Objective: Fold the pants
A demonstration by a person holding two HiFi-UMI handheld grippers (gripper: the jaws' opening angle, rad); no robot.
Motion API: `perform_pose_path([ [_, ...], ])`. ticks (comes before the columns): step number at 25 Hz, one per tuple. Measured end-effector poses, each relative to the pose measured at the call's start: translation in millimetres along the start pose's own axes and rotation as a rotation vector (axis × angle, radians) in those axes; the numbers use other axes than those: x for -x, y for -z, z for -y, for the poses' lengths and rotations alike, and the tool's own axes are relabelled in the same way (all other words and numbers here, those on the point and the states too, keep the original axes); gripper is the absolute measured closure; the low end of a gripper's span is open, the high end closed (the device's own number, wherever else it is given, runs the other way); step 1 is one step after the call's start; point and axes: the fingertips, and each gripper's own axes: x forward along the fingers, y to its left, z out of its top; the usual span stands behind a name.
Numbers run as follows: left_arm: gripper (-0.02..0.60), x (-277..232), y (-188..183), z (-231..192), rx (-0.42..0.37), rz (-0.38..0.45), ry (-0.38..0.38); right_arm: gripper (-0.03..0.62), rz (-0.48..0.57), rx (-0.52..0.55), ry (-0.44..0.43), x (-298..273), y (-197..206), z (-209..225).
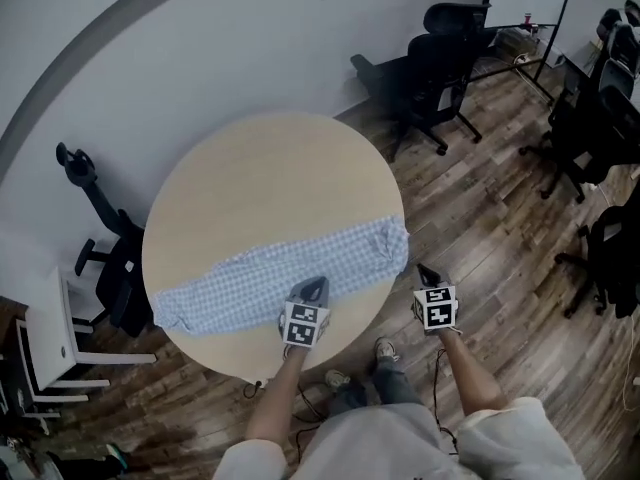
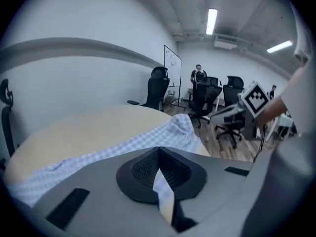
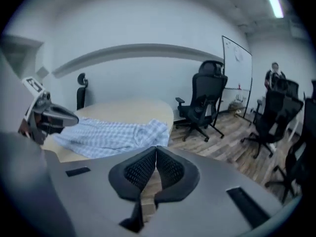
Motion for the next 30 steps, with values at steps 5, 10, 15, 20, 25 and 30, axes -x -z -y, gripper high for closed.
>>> perform_pose_path([
  [5,0.551,-49.9,-35.8,56.3,0.204,0.079,0.034,0.565,0.007,-0.248,-0.011,-14.6,20.3,18.4],
  [10,0.551,-87.1,-37.6,81.8,0.255,0.049,0.029,0.563,0.028,-0.337,-0.086,-32.1,25.4,28.1],
  [15,0.549,-109.4,-41.0,81.6,0.25,0.024,0.037,0.32,0.06,-0.508,-0.304,-60.2,24.4,20.2],
  [20,0.549,-121.1,-39.2,79.0,0.225,-0.019,0.035,0.23,0.032,-0.644,-0.412,-87.0,28.8,11.6],
  [25,0.549,-128.5,-29.2,82.3,0.167,-0.075,0.056,0.198,0.09,-0.857,-0.445,-96.8,24.9,24.4],
  [30,0.549,-131.3,-24.4,79.2,0.164,-0.096,0.056,0.195,0.025,-0.853,-0.468,-113.8,33.1,14.1],
])
